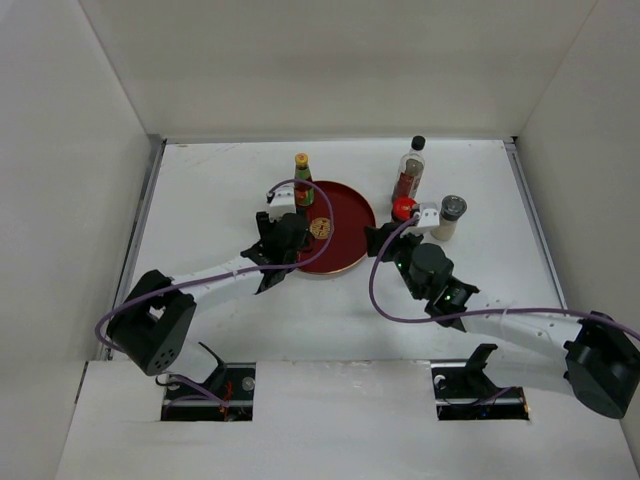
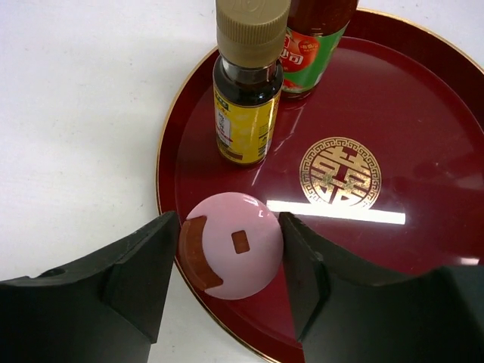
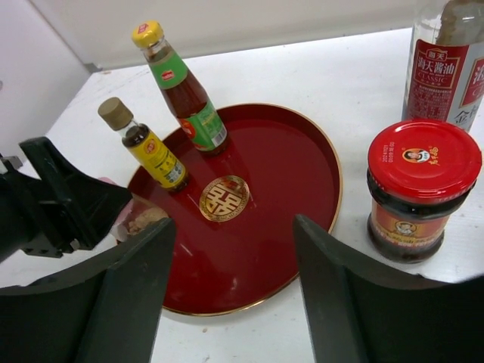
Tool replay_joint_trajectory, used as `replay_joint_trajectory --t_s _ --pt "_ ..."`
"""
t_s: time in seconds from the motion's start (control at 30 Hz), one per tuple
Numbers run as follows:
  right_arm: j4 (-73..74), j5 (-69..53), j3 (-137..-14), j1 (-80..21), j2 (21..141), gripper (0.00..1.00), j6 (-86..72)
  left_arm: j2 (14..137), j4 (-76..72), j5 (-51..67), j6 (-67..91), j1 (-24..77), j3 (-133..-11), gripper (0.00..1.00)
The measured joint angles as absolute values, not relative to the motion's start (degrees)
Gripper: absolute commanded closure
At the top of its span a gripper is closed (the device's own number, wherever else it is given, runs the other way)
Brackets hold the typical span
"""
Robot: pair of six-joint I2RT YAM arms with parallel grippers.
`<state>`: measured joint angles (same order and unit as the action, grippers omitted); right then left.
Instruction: Organize the condiment bottles
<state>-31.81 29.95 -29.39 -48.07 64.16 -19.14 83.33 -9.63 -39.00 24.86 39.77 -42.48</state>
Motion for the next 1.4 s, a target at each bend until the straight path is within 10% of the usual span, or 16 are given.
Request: replay_joint_trajectory --t_s 0.17,0.37,0.53,0.7,0.83,1.17,1.4 --pt "-31.79 29.30 -29.17 -48.07 62.61 0.73 -18.33 82.78 -9.82 -38.98 24.71 39.77 -42.48 0.19" --pt "-32.12 27.29 -27.79 -48.07 57.41 0.76 -17.72 74.15 -9.67 -39.00 24.36 39.83 -41.89 0.09" --pt "-32.14 27.16 -27.55 -47.86 56.90 0.67 -17.76 62.46 -13.23 -39.51 24.27 40.32 -38.39 0.18" --pt "-27.29 29.74 -28.58 -47.40 58.35 0.34 -16.58 50.59 -19.33 -39.99 24.49 43.62 -29.50 0.61" --pt "-18.61 33.01 -33.50 -45.28 58.41 0.07 -15.55 41.95 -22.09 -43.13 25.65 46.78 -20.10 0.73" --pt "-3.14 30.44 -42.19 -31.20 64.49 0.00 -15.16 29.61 -20.25 -56.86 29.04 49.91 -10.28 0.37" --pt "1.17 23.49 -46.92 -28.53 72.23 0.00 -14.98 33.26 -23.46 -61.30 30.41 49.54 -8.32 0.32"
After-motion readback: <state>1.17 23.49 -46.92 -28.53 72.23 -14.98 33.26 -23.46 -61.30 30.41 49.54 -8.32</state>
